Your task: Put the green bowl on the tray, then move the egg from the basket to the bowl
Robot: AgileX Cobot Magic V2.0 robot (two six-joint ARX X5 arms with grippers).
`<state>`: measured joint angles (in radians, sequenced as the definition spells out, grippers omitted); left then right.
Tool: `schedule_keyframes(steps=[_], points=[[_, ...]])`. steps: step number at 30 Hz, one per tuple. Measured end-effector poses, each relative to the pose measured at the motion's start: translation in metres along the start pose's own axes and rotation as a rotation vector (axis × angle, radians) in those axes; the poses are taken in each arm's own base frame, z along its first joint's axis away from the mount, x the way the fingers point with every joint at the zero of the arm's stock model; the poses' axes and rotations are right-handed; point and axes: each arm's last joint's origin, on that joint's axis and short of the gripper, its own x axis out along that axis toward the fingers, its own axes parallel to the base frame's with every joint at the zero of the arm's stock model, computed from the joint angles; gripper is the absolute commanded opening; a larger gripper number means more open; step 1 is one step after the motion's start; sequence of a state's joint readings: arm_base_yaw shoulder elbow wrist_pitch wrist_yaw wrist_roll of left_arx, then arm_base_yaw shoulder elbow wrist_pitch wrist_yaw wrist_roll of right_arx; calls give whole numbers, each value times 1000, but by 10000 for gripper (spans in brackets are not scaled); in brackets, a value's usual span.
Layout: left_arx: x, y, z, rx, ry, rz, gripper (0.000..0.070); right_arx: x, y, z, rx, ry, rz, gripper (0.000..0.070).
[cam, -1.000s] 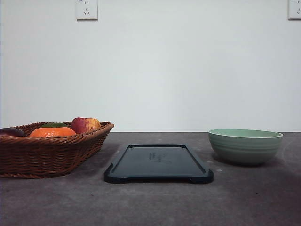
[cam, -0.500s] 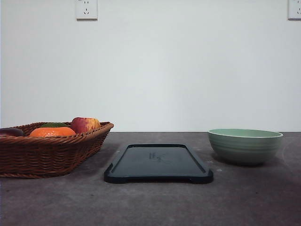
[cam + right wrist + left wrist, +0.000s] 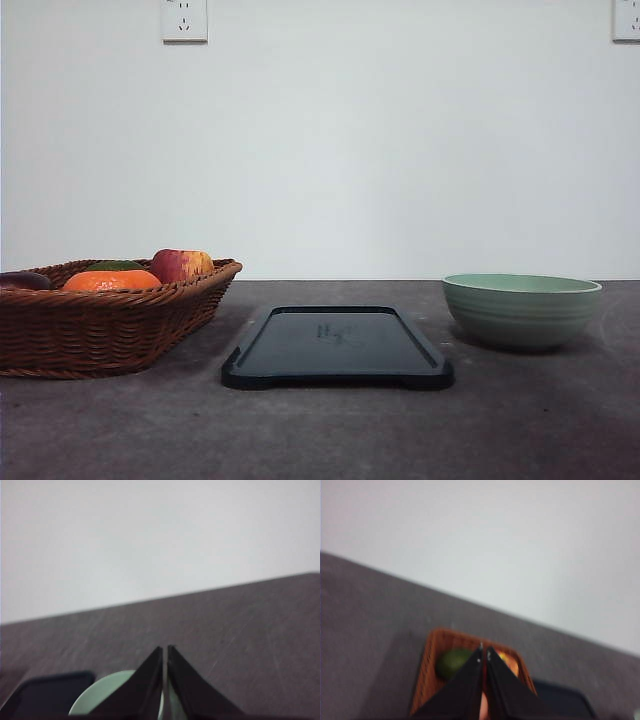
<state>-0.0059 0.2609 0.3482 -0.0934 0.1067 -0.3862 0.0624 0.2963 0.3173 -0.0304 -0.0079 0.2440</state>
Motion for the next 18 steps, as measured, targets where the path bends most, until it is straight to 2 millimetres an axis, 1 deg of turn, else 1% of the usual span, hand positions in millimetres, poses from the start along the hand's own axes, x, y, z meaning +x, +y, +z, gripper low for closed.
schedule_keyframes(steps=[7,14,18], points=[[19,-11,26,9,208,3,0,20,10,28,-13,185,58,7],[45,-20,53,67,365,6,0,47,17,49,-38,412,85,7],[62,-21,58,110,498,-1,0,62,19,56,-57,517,80,7]])
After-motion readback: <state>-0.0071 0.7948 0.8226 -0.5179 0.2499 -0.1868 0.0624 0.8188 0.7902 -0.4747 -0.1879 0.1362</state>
